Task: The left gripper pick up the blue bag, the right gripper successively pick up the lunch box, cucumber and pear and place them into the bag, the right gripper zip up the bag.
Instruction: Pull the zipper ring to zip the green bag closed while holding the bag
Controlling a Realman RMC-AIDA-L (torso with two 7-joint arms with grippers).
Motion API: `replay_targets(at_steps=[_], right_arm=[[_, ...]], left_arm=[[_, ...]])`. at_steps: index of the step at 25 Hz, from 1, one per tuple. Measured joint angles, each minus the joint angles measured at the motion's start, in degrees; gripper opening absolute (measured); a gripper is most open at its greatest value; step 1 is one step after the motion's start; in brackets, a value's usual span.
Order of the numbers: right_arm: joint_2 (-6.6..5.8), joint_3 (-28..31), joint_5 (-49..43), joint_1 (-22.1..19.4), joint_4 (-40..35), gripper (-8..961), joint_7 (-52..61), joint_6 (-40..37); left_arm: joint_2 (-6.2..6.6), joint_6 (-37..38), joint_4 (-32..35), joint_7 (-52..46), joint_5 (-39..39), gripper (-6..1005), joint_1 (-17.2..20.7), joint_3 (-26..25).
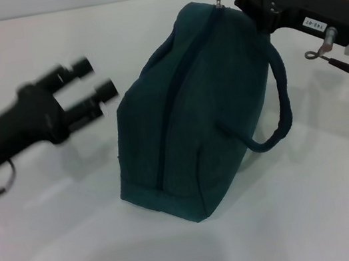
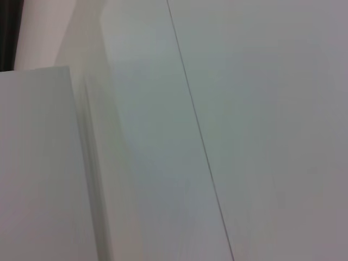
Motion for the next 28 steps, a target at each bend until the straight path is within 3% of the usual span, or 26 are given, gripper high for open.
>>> replay_targets(at_steps=[4,10,13,17,20,23,28], right_arm=[[0.0,-0.02,0.07,-0.09,-0.03,115,0.03,-0.03],[-0.01,-0.03,0.08,-0.12,0.02,119,0.08,0.65],[0.0,0.11,0.14,-0.12,0.05,120,0.09,0.99],[0.0,0.23,0.16,-0.01,0.07,123,0.09,1.43],[-0.01,0.23,0.16,0.07,0.09,124,0.09,1.46],[0.0,0.15,0.16,0.21,0.01,126,0.09,1.47],[0.0,0.08,0.16,0.22,-0.21,129,0.09,1.47]], left_arm=[[-0.17,0.11,10.01,-9.05,-0.53,679,-0.91,2.04],[-0.17,-3.14,31.73,-29.59,0.04,887,-1.67,14.59],[-0.16,-7.2,44.61,-42.71,2.74,884,-1.63,22.7],[-0.15,-13.83,58.4,-58.93,12.38,880,-1.69,33.7],[-0.19,-16.61,63.15,-67.53,19.36,877,-3.09,40.64],[-0.23,-19.12,63.55,-73.07,25.17,874,-4.74,45.1],[-0.27,-20.48,62.82,-76.41,31.19,870,-6.36,48.48]])
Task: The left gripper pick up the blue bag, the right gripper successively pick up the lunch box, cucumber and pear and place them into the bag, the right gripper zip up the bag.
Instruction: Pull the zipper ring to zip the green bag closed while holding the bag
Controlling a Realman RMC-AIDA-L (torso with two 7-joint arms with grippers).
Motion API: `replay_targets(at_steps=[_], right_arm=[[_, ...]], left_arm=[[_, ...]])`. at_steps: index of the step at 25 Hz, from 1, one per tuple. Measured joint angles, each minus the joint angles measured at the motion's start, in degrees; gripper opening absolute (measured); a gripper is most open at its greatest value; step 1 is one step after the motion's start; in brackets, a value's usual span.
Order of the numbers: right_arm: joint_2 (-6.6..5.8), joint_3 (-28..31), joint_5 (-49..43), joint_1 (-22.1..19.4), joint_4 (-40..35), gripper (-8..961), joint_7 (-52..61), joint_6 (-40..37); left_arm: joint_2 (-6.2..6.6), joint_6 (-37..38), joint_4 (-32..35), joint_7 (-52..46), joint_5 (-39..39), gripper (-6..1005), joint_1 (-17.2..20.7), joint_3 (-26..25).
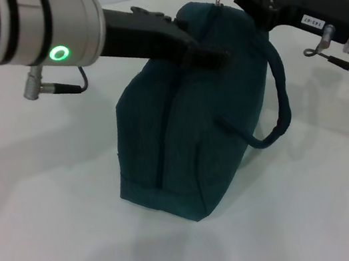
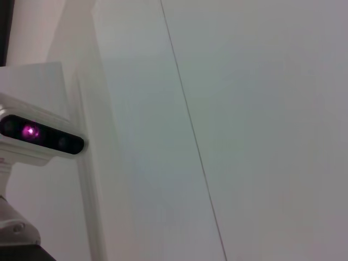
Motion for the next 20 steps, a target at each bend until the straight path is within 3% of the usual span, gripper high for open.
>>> replay_targets(at_steps=[9,12,20], right_arm=[[0.0,-0.03,0.0,-0.33,-0.11,134,0.02,-0.13],[0.0,-0.02,0.0,-0.3,-0.13,136,0.31,-0.23],[0.0,-0.09,0.0,-0.31,-0.03,141,0.5,-0.36]], left_arm=[[0.18,-1.66,-1.45,-1.88,2.17,861,-0.43,0.49],[0.22,-1.53,-1.7,-1.67,2.27,622,-0.56,0.55],[0.27,-1.49,-1.66,-1.17,2.36,428,-0.57,0.63]])
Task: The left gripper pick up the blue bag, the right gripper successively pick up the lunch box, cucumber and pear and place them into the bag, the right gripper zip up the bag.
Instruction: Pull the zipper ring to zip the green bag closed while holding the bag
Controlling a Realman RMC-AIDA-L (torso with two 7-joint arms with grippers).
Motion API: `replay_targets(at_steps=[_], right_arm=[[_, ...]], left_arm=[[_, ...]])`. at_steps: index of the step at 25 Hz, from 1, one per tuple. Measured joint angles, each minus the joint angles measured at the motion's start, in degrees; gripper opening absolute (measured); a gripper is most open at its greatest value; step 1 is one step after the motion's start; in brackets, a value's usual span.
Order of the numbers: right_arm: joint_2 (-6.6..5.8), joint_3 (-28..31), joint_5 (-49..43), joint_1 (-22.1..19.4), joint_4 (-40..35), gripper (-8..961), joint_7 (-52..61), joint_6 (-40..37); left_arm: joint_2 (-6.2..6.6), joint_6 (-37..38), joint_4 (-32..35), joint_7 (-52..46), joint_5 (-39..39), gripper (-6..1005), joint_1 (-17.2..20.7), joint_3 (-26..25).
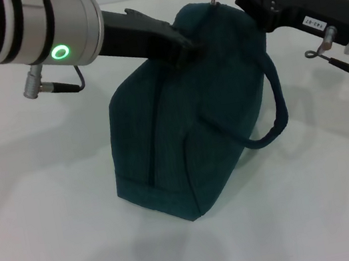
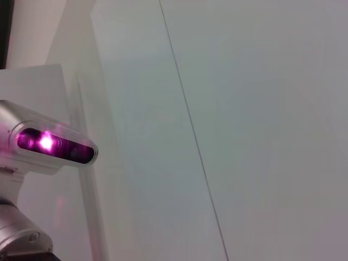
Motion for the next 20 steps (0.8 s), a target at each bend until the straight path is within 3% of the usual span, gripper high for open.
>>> replay_targets(at_steps=[8,15,20], right_arm=[[0.0,0.42,1.27,-0.71,0.53,145,0.02,0.3],[-0.06,0.5,5.58,-0.94,3.99,149,0.36,2.15],[-0.04,0.52,7.4,-2.0,5.58,152,3.08,9.3]], left_arm=[[0.01,-0.11,0.25,1.04,-0.29,180,0.1,0.09],[-0.02,-0.18,0.67,1.92,-1.42,87,0.28,-0.14],[0.08,-0.04,0.97,4.39,-6.58,53,0.54,-1.73]])
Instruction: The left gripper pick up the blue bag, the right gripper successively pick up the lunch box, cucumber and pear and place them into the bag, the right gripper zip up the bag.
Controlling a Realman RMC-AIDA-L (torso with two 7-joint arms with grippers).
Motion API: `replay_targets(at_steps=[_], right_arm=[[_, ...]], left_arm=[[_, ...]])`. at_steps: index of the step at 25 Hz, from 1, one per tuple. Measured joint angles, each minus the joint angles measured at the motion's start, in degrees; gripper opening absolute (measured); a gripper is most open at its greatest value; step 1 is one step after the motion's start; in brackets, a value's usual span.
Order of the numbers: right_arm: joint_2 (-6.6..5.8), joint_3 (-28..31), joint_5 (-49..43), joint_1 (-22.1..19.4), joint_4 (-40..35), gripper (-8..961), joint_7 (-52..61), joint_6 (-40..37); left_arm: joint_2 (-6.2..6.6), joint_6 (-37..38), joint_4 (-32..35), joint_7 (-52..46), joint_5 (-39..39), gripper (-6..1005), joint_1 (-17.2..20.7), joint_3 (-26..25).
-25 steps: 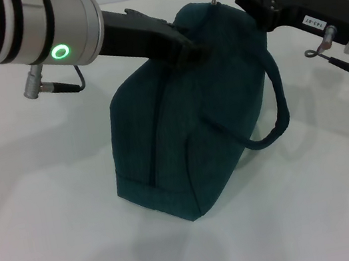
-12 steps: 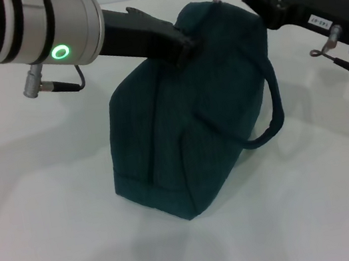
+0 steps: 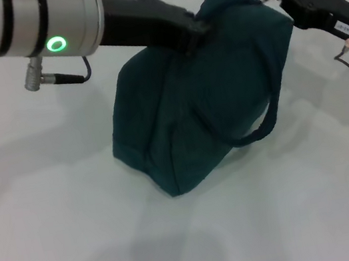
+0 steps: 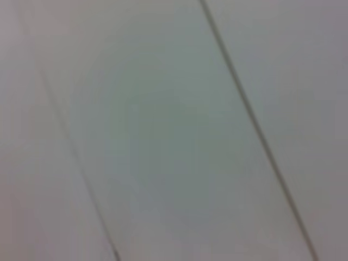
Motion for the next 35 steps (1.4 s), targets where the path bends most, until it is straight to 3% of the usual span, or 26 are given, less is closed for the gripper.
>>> replay_targets(at_steps=[9,15,23,31,35], right_arm=[[-0.07,-0.36,0.51,-0.29,0.75,157,2.27,5.76],[-0.11,-0.16,0.56,-0.89,0.67,161,2.32,5.43],[-0.46,1.24,1.57,-3.68,0.13,198,1.54,2.15],[-0.69,2.79,1.55,-6.13,0.12,433,-0.28,-1.53],[-1.19,5.21,1.1,-8.68,-0.04,525,-4.34,-10.52]], left_arm=[[-0.18,-0.52,-1.09,2.84,-2.95,51,0.09,-1.72],[-0.27,-2.41,-3.89,5.13,-3.84,57,0.18,-1.84],[-0.19,-4.56,-10.93,12.35,-12.61,74,0.06,-3.32],[-0.1,-4.7,-13.4,16.12,-16.67,330,0.74,-5.53],[-0.09,-4.34,-13.24,21.6,-22.06,503,3.23,-8.87]])
